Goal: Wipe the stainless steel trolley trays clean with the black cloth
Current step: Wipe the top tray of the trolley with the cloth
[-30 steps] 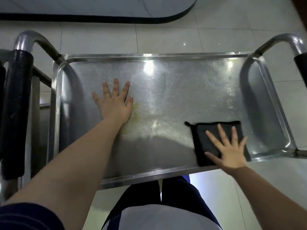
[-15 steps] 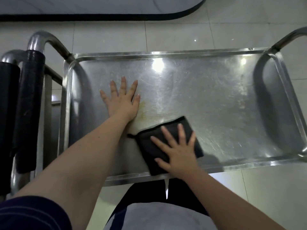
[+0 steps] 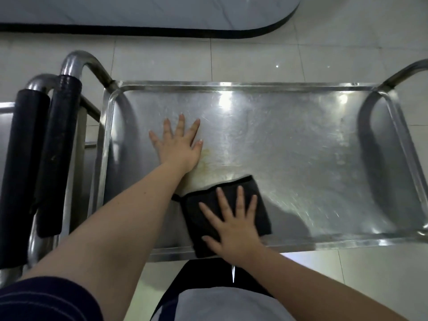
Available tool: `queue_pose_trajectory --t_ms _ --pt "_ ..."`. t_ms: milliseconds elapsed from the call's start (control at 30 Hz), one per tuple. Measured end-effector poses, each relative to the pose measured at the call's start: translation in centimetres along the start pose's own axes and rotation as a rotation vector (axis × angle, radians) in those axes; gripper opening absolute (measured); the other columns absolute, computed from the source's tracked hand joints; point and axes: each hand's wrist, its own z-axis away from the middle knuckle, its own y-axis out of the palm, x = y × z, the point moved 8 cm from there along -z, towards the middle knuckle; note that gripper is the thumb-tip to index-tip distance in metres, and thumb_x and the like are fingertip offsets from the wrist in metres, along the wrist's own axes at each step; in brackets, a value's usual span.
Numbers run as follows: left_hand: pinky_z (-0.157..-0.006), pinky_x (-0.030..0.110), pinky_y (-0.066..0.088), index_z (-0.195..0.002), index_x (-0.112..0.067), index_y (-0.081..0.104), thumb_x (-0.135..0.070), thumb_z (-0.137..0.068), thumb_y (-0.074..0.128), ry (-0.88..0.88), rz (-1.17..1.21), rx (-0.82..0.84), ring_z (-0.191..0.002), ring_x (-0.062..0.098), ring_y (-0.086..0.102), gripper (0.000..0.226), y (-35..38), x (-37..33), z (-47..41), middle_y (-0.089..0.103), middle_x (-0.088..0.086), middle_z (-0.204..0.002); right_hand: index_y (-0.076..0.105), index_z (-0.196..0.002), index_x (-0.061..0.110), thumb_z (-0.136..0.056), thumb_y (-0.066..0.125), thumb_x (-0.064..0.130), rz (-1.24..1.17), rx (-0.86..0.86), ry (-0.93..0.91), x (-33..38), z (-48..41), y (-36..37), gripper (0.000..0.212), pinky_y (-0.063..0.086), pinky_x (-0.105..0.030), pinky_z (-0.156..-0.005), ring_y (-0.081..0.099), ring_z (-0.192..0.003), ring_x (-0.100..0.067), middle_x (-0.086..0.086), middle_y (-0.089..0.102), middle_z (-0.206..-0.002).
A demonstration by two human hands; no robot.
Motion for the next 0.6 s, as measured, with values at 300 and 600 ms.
queue_pose_trajectory --t_ms 300,600 --pt "-0.116 0.056 -0.017 -0.155 -0.040 0.007 -0.036 -0.100 0.033 0.051 0.138 -0.151 -0.149 0.029 -0.014 0.061 -3.3 0.3 5.1 0.000 -0.001 -0.165 0.003 -0.153 0.049 -0.091 0.011 0.075 -0.080 -0.019 0.019 -0.8 -1.7 -2.0 0.067 -0.017 -0.069 -0.107 -0.020 -0.146 -0.040 0.009 -0.005 -0.164" --pt "-0.111 0.063 -0.019 -0.153 -0.045 -0.001 -0.053 -0.097 0.034 -0.026 0.169 -0.149 -0.145 0.041 -0.021 0.066 3.9 -7.2 17.2 -0.005 -0.001 -0.164 -0.003 -0.152 0.047 -0.093 0.012 0.064 -0.165 0.011 0.171 -12.5 -6.8 -3.4 0.062 -0.022 -0.051 -0.112 -0.024 -0.147 -0.030 0.013 -0.011 -0.163"
